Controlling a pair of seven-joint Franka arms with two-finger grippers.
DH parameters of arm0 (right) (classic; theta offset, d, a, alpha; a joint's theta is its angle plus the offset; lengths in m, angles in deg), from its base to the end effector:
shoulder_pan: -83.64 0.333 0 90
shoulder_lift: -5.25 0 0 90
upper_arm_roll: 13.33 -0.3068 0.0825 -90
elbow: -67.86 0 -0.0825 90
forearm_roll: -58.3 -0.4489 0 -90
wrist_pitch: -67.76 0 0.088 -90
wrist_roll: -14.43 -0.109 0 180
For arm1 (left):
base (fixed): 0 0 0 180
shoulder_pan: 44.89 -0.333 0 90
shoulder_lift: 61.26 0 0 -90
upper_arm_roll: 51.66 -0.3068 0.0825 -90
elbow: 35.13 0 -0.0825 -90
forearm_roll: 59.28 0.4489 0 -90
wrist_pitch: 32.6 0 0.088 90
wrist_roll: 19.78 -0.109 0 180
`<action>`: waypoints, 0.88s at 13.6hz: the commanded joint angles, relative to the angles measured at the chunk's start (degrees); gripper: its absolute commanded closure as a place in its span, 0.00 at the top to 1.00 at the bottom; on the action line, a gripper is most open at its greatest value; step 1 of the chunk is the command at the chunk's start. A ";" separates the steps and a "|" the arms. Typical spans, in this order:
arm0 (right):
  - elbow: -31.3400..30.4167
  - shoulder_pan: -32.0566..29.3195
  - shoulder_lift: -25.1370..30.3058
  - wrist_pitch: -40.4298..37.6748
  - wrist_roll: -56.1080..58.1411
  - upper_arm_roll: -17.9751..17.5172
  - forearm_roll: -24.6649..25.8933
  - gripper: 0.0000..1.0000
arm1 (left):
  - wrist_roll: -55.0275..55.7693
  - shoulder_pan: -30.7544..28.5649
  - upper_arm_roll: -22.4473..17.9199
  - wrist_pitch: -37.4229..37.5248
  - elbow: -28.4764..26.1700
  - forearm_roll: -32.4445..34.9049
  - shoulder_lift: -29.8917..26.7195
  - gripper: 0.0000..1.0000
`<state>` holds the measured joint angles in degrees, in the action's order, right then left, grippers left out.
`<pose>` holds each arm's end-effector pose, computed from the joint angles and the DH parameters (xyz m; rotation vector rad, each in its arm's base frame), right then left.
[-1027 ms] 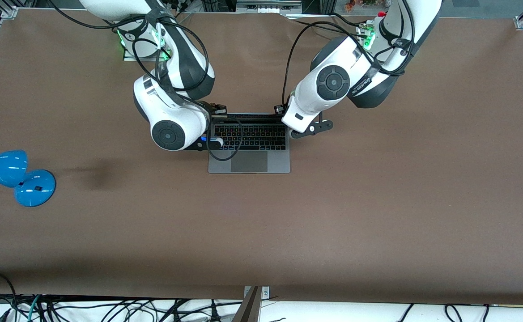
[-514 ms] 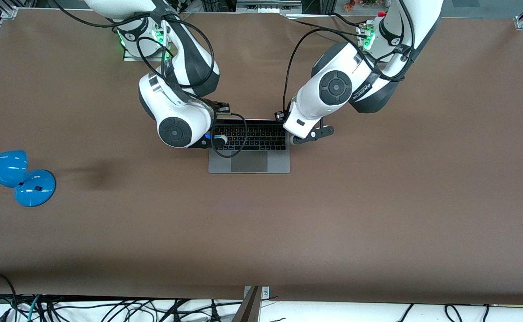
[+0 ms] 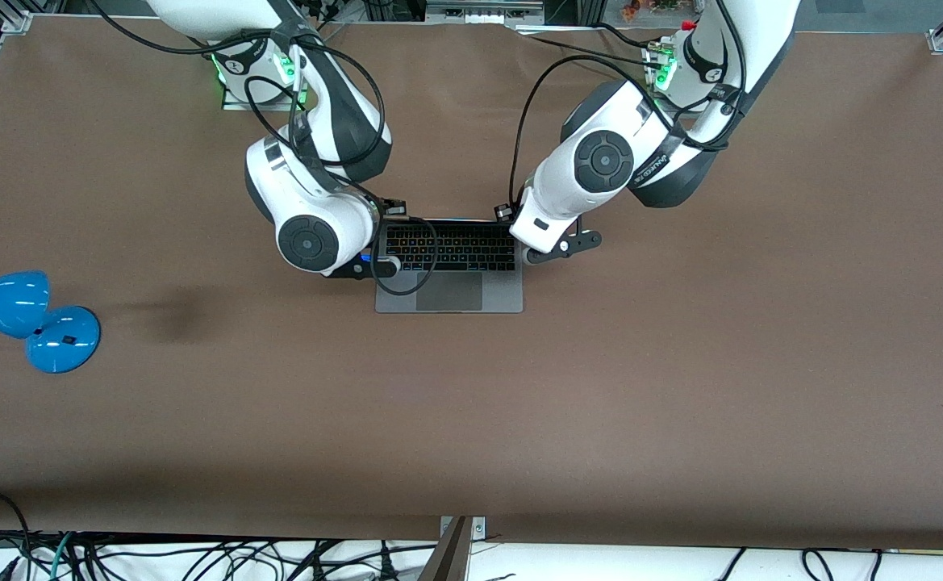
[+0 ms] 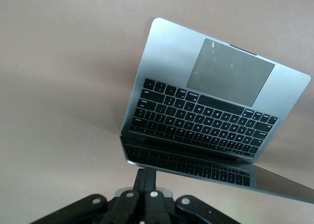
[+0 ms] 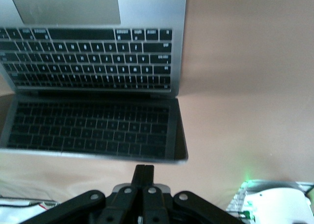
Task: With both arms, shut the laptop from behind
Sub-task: 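Lower both grippers behind the open laptop screen's back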
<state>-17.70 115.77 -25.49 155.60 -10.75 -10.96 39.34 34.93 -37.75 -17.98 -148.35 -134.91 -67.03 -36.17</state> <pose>0.5833 0.3793 0.2968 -2.9706 -0.0127 0.8812 0.5364 -0.4392 0.3142 2.8874 0.4972 -0.4848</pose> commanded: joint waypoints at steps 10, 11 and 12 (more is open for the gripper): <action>0.48 -0.41 -0.99 4.35 0.66 1.49 2.17 0.00 | 0.66 0.86 0.25 -0.52 1.78 1.34 3.91 0.00; 0.74 -0.41 -1.07 4.44 0.66 1.49 2.09 0.00 | 0.66 0.86 0.25 -0.52 1.78 1.34 4.08 0.00; 0.74 -0.41 -1.16 5.05 0.66 1.49 2.09 0.00 | 0.66 0.95 0.25 -0.44 1.78 1.34 4.17 0.00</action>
<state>-17.63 115.45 -26.51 159.74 -10.53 -9.49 40.74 34.93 -37.05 -17.92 -148.95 -134.65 -67.03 -33.24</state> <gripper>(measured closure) 0.991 0.991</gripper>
